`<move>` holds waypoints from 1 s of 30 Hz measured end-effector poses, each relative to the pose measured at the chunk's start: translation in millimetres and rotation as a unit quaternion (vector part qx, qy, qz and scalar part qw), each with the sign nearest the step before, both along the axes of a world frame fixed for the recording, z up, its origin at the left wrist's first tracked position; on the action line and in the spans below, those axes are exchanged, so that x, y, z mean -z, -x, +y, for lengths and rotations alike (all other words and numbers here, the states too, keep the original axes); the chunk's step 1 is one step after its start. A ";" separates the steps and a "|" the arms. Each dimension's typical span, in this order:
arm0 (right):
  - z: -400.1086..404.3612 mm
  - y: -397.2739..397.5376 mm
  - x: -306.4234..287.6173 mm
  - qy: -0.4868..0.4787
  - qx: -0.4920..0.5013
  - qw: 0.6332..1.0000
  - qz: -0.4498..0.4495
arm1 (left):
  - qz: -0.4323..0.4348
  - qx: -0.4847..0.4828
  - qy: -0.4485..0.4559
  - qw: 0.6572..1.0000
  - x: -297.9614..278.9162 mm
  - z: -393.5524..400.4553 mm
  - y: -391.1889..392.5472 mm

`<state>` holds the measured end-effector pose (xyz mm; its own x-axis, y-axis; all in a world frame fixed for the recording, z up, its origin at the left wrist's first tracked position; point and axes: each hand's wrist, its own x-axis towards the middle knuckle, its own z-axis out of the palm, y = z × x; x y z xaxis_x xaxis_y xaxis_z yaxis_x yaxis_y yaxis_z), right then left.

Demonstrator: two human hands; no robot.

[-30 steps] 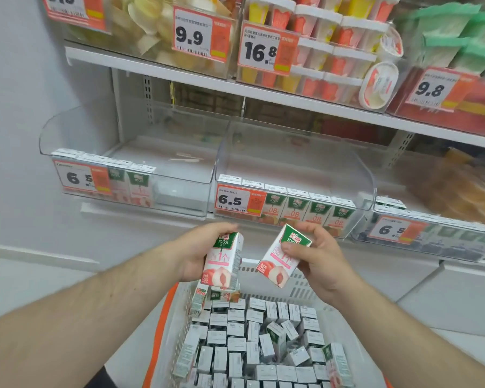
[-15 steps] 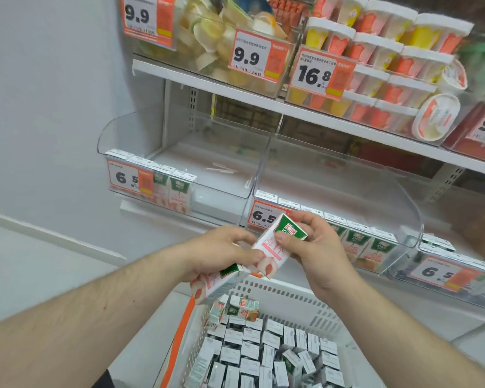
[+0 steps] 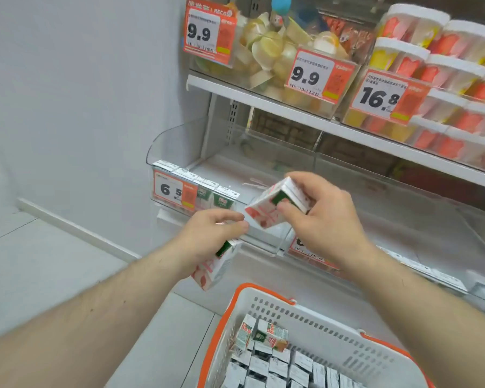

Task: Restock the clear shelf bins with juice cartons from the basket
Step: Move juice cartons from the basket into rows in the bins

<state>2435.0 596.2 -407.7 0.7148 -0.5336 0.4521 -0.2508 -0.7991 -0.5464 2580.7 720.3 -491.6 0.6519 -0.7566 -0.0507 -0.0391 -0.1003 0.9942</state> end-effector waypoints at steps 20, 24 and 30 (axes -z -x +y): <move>-55.9 -114.0 29.4 -0.323 -0.016 0.909 0.261 | 0.052 0.037 -0.115 0.991 8.4 -22.5 -11.8; -58.2 -118.2 31.0 -0.324 -0.006 0.904 0.279 | 0.036 0.016 -0.116 0.992 10.0 -27.7 -9.0; -41.7 -108.6 20.1 -0.108 0.029 0.962 0.249 | 0.050 -0.063 -0.040 0.996 1.9 -29.2 0.8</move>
